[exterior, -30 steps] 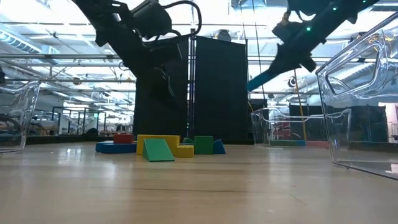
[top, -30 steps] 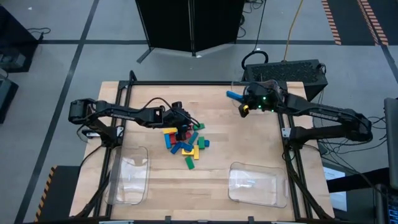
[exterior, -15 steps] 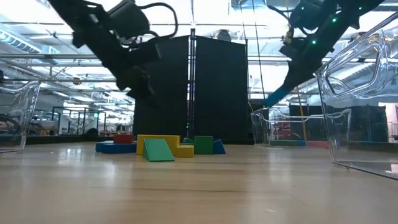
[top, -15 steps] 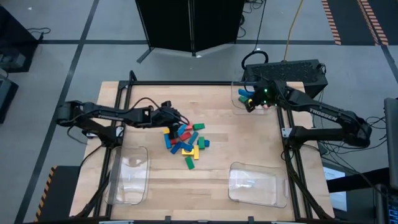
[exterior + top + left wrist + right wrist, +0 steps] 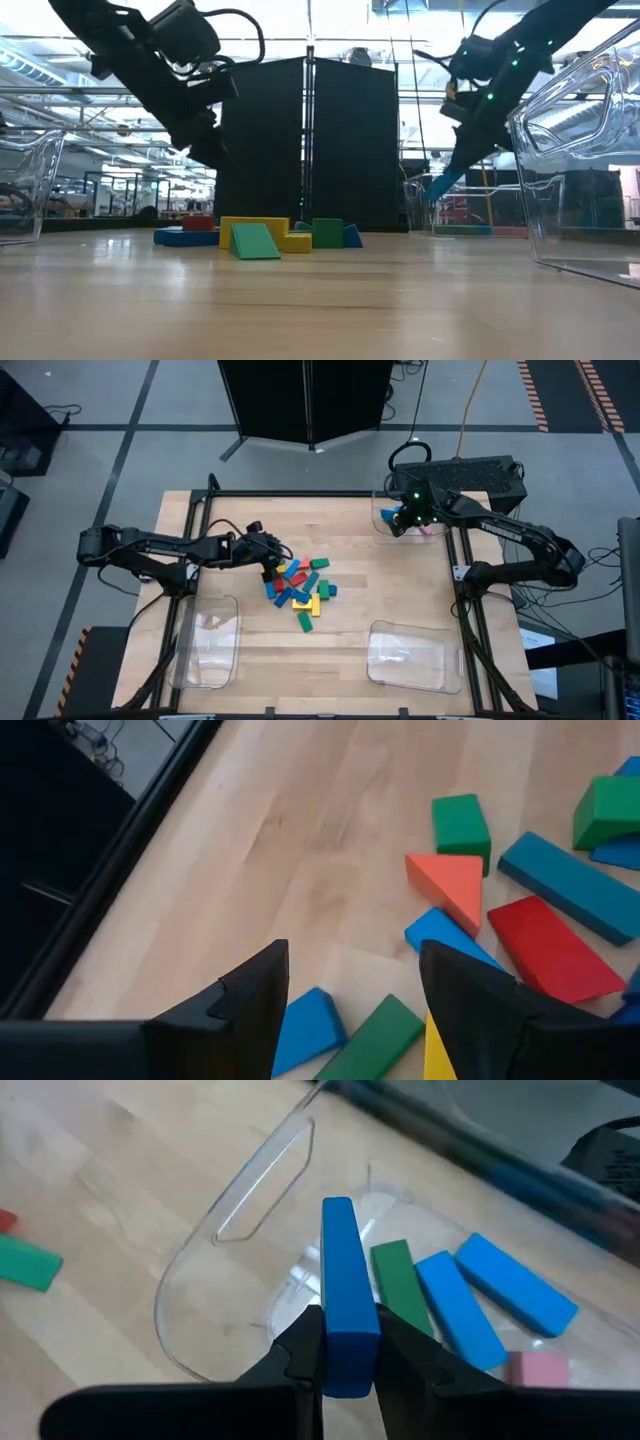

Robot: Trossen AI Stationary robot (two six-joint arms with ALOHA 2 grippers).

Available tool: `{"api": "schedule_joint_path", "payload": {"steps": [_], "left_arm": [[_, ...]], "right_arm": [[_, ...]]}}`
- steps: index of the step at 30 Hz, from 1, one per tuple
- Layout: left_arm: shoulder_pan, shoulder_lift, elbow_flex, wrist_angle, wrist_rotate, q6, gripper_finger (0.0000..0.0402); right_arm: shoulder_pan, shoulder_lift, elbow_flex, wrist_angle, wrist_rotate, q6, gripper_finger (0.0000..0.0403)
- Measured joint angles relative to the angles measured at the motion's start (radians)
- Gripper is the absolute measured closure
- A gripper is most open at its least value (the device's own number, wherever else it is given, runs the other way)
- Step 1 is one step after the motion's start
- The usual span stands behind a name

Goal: Sort blocks by size
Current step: Put the blue rectangle block into the top transparent bin, then put the green rectangle block into the top transparent bin

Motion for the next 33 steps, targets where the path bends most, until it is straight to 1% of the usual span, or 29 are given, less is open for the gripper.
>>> {"api": "schedule_joint_path", "payload": {"steps": [5, 8, 13, 19, 23, 28, 33], "left_arm": [[0.000, 0.000, 0.000, -0.034, -0.013, -0.004, 0.0175], [0.000, 0.000, 0.000, -0.047, -0.025, -0.001, 0.0175], [0.000, 0.000, 0.000, -0.050, -0.043, -0.005, 0.0175], [0.000, 0.000, 0.000, -0.056, -0.048, -0.031, 0.0175], [0.000, 0.000, 0.000, -0.068, -0.048, -0.042, 0.0175], [0.000, 0.000, 0.000, -0.151, -0.048, -0.083, 0.0175], [0.000, 0.000, 0.000, -0.215, -0.035, -0.161, 0.0175]], "right_arm": [[-0.016, 0.059, 0.000, 0.020, -0.045, -0.007, 0.0353], [-0.028, 0.088, 0.000, 0.021, -0.048, -0.008, 0.0351], [-0.039, 0.113, 0.000, 0.020, -0.048, -0.010, 0.0321], [-0.039, 0.113, 0.000, 0.025, -0.048, -0.022, 0.0275], [-0.039, 0.113, 0.000, 0.025, -0.043, -0.024, 0.0256], [-0.038, 0.093, 0.000, 0.026, -0.042, -0.037, 0.0248], [-0.038, 0.013, 0.000, 0.027, -0.042, -0.052, 0.0253]]}}
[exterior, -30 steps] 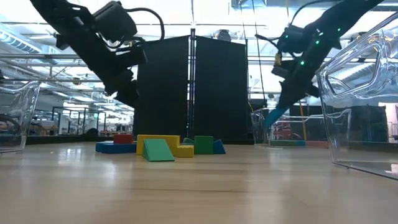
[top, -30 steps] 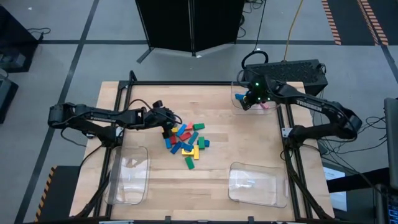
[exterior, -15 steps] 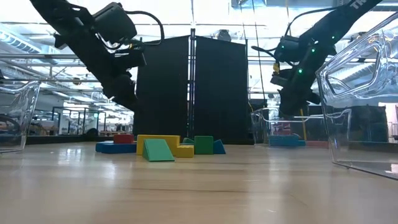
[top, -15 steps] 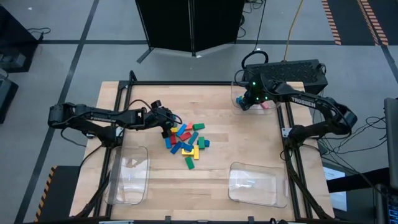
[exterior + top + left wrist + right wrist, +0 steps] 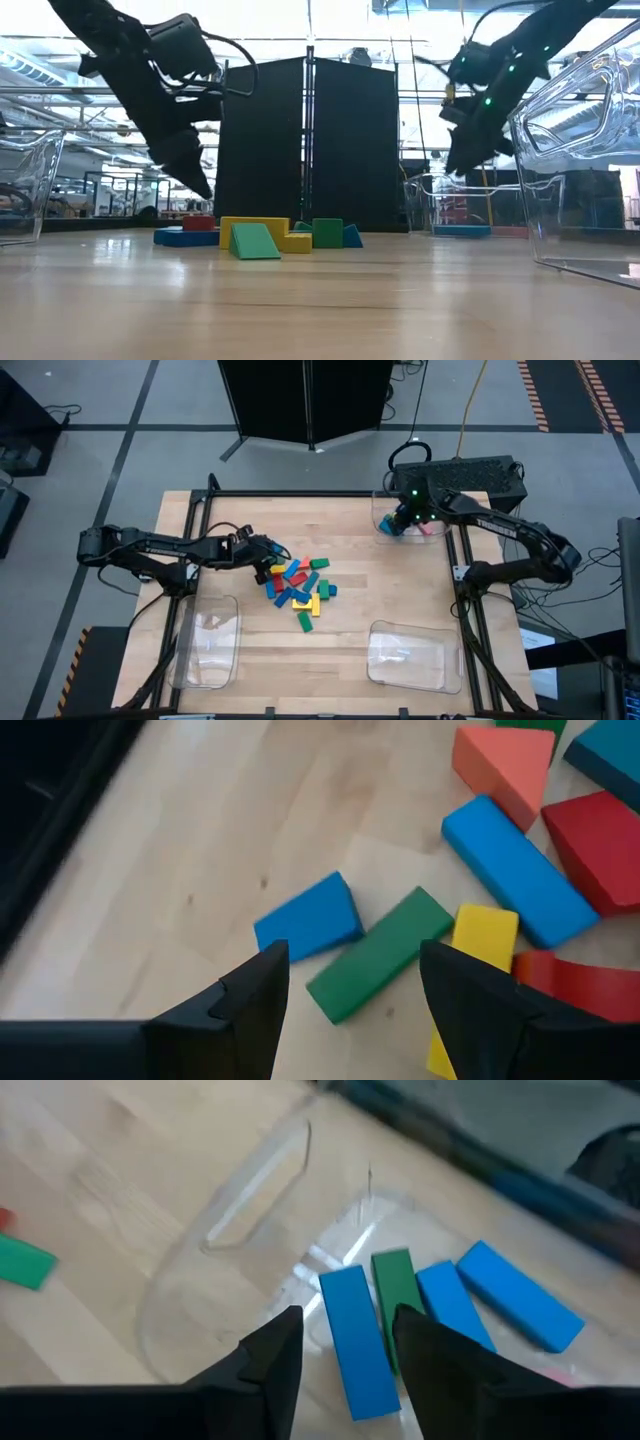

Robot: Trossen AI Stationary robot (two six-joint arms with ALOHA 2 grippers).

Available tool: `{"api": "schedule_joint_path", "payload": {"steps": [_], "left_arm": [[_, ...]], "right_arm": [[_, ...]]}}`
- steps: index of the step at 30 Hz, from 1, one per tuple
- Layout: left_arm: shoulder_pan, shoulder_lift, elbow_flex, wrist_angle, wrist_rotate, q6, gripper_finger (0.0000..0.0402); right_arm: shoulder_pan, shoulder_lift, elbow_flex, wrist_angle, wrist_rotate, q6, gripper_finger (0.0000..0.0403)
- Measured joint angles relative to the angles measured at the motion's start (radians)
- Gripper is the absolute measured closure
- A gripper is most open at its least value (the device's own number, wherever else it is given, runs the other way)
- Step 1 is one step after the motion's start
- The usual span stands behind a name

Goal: Sort blocks by size
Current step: Put the green rectangle block into the top transparent bin

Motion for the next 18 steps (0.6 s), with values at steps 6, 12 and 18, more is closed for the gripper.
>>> {"api": "schedule_joint_path", "payload": {"steps": [6, 12, 18], "left_arm": [[0.000, 0.000, 0.000, -0.019, 0.015, 0.005, 0.0175], [0.022, 0.036, 0.000, -0.010, 0.073, 0.083, 0.0175], [0.106, 0.150, 0.006, 0.020, 0.141, 0.183, 0.0175]], "right_arm": [[0.001, -0.124, 0.000, -0.008, -0.001, 0.007, 0.0254], [0.004, -0.213, 0.000, -0.030, -0.005, 0.033, 0.0254], [0.024, -0.246, 0.000, -0.033, -0.006, 0.053, 0.0254]]}}
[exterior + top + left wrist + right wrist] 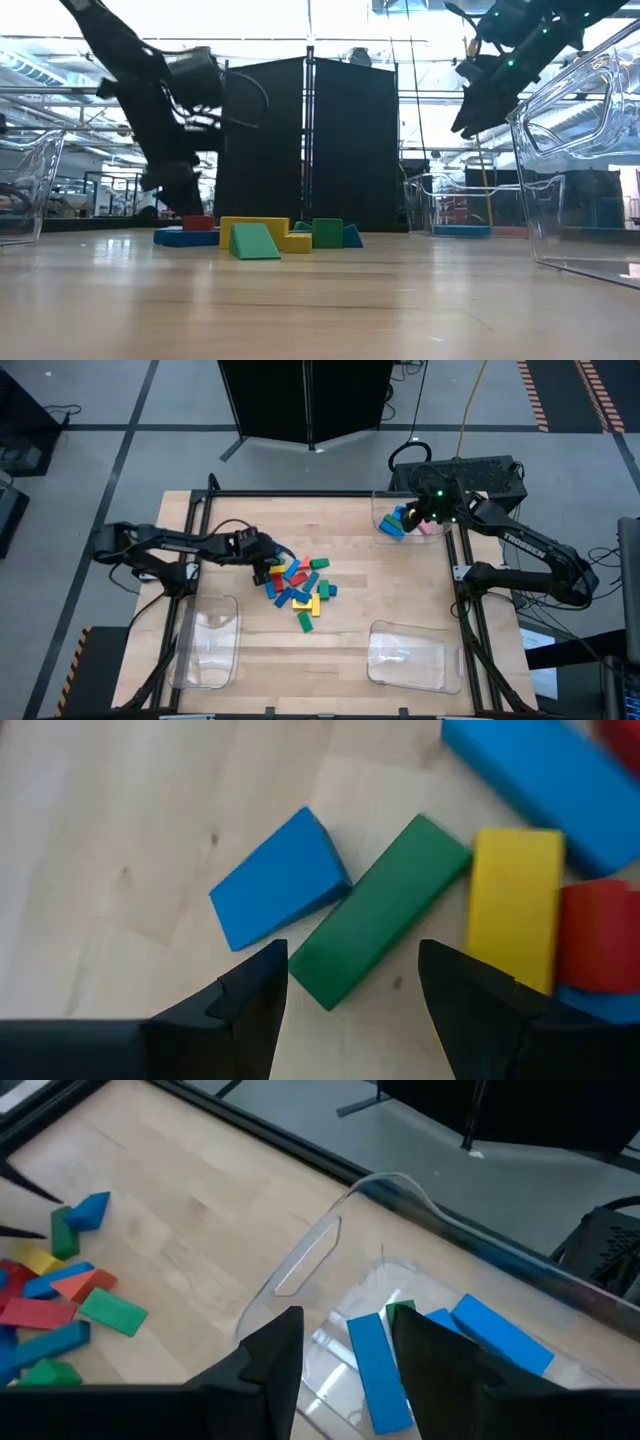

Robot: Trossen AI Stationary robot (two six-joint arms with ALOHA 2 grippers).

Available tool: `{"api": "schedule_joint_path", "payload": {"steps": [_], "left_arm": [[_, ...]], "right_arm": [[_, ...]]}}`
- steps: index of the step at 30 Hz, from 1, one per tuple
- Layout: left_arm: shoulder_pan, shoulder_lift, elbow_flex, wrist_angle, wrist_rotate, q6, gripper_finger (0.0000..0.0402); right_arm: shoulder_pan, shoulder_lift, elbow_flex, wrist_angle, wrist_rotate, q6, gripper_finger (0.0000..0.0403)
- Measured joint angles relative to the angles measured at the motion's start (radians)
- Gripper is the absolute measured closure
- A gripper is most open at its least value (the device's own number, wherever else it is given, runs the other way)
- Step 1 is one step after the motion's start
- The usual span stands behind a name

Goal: Sort blocks by size
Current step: Put the green rectangle block into the top transparent bin

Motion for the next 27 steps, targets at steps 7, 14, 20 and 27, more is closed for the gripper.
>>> {"api": "schedule_joint_path", "payload": {"steps": [7, 14, 20, 27], "left_arm": [[0.045, 0.088, 0.039, 0.016, 0.044, 0.106, 0.0175], [0.080, 0.116, 0.074, -0.003, 0.153, 0.150, 0.0175], [0.084, 0.120, 0.083, -0.053, 0.198, 0.129, 0.0176], [0.084, 0.119, 0.084, -0.073, 0.199, 0.085, 0.0181]], "right_arm": [[0.038, -0.001, 0.000, -0.009, 0.000, -0.001, 0.0255], [0.065, -0.001, 0.000, -0.008, 0.000, -0.007, 0.0255], [0.084, -0.001, 0.000, -0.008, 0.000, -0.007, 0.0255], [0.089, 0.000, 0.000, -0.008, 0.001, 0.000, 0.0255]]}}
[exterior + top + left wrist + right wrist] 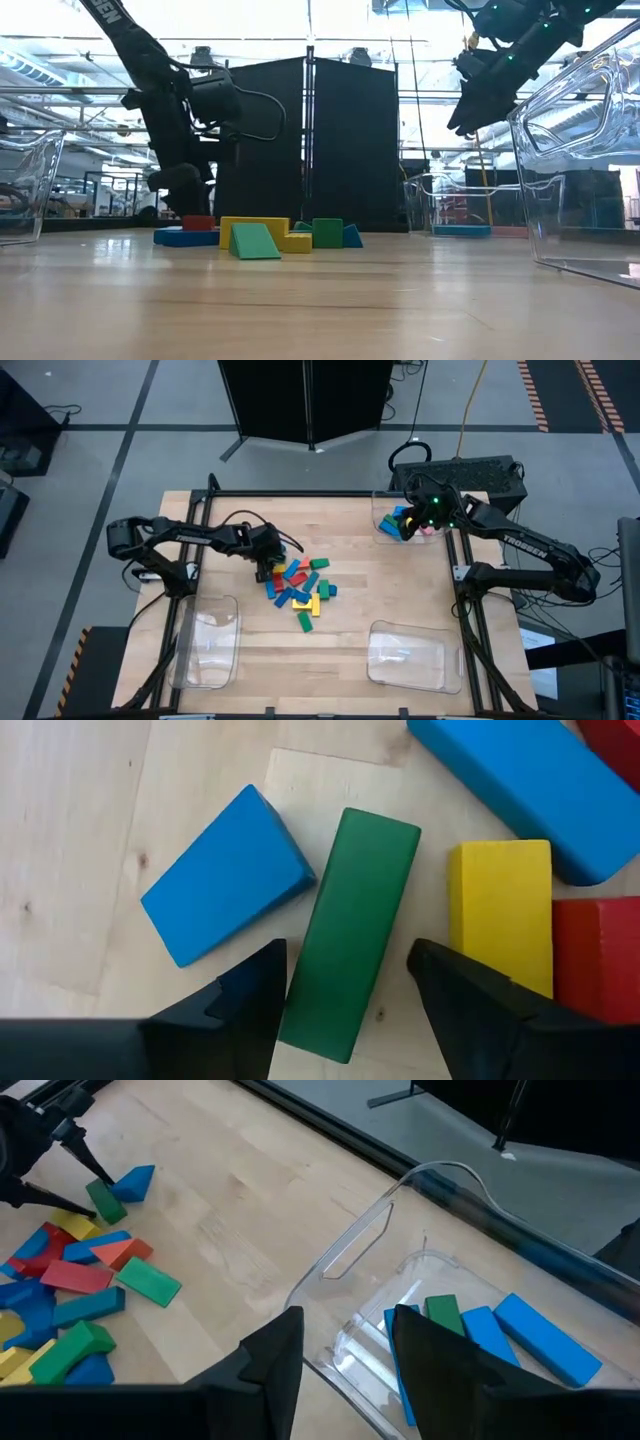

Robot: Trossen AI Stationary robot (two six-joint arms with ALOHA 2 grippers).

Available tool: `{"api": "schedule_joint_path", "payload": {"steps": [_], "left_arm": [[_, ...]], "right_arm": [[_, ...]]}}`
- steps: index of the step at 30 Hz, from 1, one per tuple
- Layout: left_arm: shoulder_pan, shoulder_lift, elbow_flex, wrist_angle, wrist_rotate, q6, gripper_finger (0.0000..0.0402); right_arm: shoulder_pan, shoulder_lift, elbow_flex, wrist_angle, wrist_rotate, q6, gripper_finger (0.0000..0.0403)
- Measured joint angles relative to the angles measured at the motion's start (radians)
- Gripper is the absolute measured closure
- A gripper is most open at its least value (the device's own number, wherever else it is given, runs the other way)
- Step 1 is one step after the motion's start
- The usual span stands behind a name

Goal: Sort blocks by size
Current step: Put the green rectangle block into the top transparent bin

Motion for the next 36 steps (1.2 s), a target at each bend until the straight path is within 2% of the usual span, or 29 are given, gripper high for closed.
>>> {"api": "schedule_joint_path", "payload": {"steps": [9, 13, 21, 29, 36], "left_arm": [[0.000, 0.000, -0.002, 0.009, 0.007, -0.032, 0.0273], [0.000, -0.001, -0.002, 0.011, 0.005, -0.032, 0.0297], [0.001, -0.027, -0.006, 0.017, 0.010, -0.032, 0.0297], [0.002, -0.089, 0.023, 0.026, 0.133, -0.028, 0.0297], [0.003, -0.101, 0.114, 0.030, 0.269, -0.024, 0.0297]], "right_arm": [[0.002, 0.000, 0.000, 0.000, 0.000, 0.004, 0.0255], [0.034, 0.000, 0.000, 0.000, -0.002, -0.033, 0.0255], [0.160, 0.000, 0.000, 0.098, -0.018, -0.122, 0.0255], [0.287, 0.000, 0.000, 0.158, -0.016, -0.177, 0.0255], [0.401, 0.015, 0.000, 0.206, -0.012, -0.286, 0.0255]]}}
